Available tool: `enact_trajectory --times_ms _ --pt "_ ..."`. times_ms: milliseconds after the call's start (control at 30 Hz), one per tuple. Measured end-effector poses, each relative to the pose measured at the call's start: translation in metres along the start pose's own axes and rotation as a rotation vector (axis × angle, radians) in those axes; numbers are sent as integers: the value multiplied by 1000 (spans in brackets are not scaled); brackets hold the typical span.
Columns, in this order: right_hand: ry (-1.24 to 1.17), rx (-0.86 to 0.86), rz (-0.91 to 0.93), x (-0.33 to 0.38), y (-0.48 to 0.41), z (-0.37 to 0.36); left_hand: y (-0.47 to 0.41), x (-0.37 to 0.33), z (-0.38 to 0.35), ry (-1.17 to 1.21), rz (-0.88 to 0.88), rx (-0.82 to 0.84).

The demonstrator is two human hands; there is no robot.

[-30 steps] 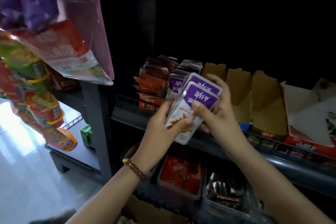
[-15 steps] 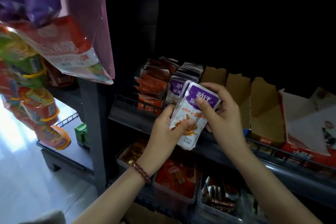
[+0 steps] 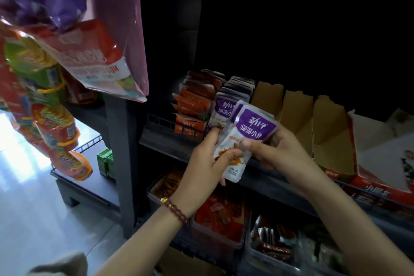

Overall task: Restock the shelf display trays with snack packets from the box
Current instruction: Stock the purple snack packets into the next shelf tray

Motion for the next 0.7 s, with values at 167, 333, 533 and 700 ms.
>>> enact_trajectory --times_ms 167,333,533,700 --pt "130 -29 143 14 0 2 -5 -1 5 -13 -26 -16" --pt "116 -57 231 23 -3 3 -6 6 22 -42 -32 -130" --pt "-173 -371 311 8 -7 40 0 21 18 -757 -134 -215" --pt "-490 -320 286 -17 -22 26 -10 30 4 -1127 -130 -144"
Point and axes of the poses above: each hand's wrist, its own y-axis away from the middle knuckle, its own z-axis out of the back of the hand, x = y × z, the point moved 10 cm from there along -y, towards the middle knuckle, and after that the axes turned 13 degrees about x, right-handed, at the moved point
